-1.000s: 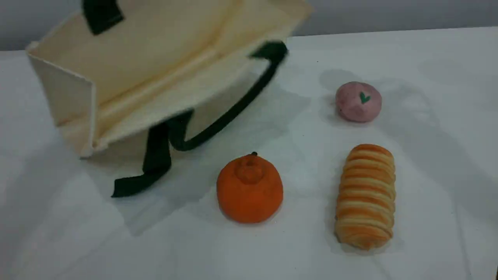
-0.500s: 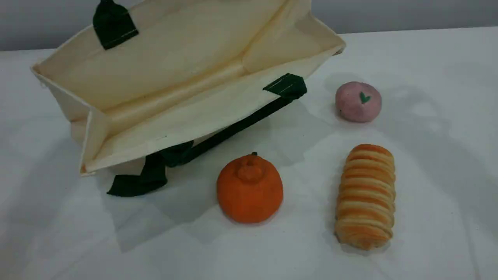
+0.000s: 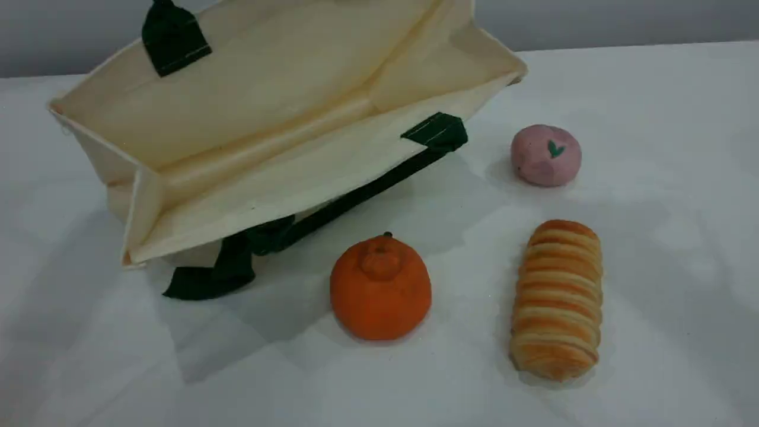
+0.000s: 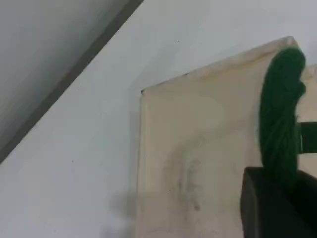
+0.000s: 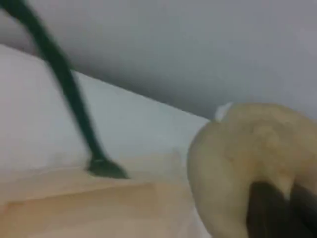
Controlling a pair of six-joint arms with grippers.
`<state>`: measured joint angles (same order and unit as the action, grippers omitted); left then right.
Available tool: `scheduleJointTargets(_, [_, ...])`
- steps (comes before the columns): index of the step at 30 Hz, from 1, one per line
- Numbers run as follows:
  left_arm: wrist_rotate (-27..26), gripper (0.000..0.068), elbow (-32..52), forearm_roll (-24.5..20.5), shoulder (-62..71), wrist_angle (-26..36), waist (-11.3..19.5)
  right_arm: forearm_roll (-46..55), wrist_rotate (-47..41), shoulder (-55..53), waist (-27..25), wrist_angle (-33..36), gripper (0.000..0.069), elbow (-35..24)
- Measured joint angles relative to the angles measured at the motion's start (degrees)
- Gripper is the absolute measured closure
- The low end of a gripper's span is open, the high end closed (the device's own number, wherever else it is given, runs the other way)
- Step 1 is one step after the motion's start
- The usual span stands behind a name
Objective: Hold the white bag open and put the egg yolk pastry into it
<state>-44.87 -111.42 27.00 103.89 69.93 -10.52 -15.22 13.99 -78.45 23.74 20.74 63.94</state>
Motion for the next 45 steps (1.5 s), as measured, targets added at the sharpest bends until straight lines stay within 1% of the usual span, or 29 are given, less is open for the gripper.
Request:
scheduleJointTargets(2, [0.22,0.0579,0.00,0.00,0.00,0.00,0.00,-0.44,0.00,1.47,1.91,-2.81,0.0678,-3.18])
scheduleJointTargets(7, [0.22,0.0579,0.00,0.00,0.00,0.00,0.00,-0.44,0.00,1.04,7.54,-8.90,0.0678,-11.03])
scheduleJointTargets(9, [0.22,0.0579,0.00,0.00,0.00,0.00,0.00,-0.51,0.00,1.04,9.58,-13.04,0.0678,-13.39])
scheduleJointTargets(13, [0.22,0.0579,0.00,0.00,0.00,0.04,0.00,-1.18,0.00,0.20,13.26,-16.67,0.0678,-16.73])
scheduleJointTargets(18, [0.17,0.0579,0.00,0.11,0.00,0.04,0.00,-1.18,0.28,-4.60,16.90,-19.30,0.0678,-16.79])
scheduleJointTargets(22, [0.17,0.0579,0.00,0.11,0.00,0.04,0.00,-1.18,0.28,-9.72,18.54,-24.05,0.0678,-16.64])
scheduleJointTargets(28, [0.17,0.0579,0.00,0.11,0.00,0.04,0.00,-1.18,0.17,-17.51,18.65,-31.88,0.0678,-16.48])
scheduleJointTargets(31, [0.17,0.0579,0.00,0.11,0.00,0.04,0.00,-1.12,0.04,-21.39,18.65,-34.14,0.0678,-14.85])
scheduleJointTargets(42, [0.17,0.0579,0.00,0.11,0.00,0.04,0.00,-0.43,0.21,-31.27,19.11,-33.74,0.0678,-5.29])
scheduleJointTargets(45, [0.17,0.0579,0.00,0.11,0.00,0.04,0.00,-0.32,0.21,-33.07,19.56,-33.74,0.0678,-3.49])
